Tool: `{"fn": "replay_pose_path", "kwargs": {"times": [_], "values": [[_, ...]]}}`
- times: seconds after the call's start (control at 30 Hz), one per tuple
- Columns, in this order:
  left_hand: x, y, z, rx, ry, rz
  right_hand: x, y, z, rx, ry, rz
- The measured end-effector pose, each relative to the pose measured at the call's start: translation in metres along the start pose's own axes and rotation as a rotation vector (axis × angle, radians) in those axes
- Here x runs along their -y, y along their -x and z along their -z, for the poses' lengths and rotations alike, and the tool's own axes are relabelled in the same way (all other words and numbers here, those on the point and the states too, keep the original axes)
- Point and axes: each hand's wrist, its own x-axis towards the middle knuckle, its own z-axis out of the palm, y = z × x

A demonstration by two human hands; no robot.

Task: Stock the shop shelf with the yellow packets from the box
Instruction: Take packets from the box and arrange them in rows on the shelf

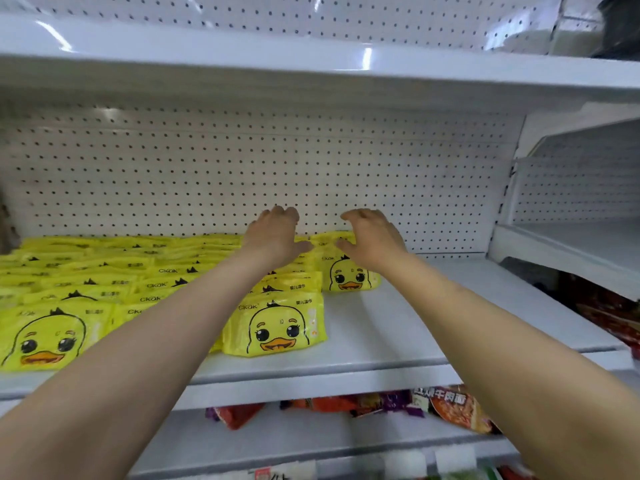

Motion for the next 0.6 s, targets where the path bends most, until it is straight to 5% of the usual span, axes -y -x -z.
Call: {"fn": "replay_pose_path", "kwargs": {"times": [0.33, 0.6], "values": [[0.038, 0.162, 0.082, -0.186, -0.073, 0.157, 0.096, 0.085, 0.03, -0.058, -0.158, 0.285], [0.085, 0.309, 0.117, -0.147, -0.244, 0.324, 0.206, 0.158, 0.019, 0.02, -0.242, 0.498]]}}
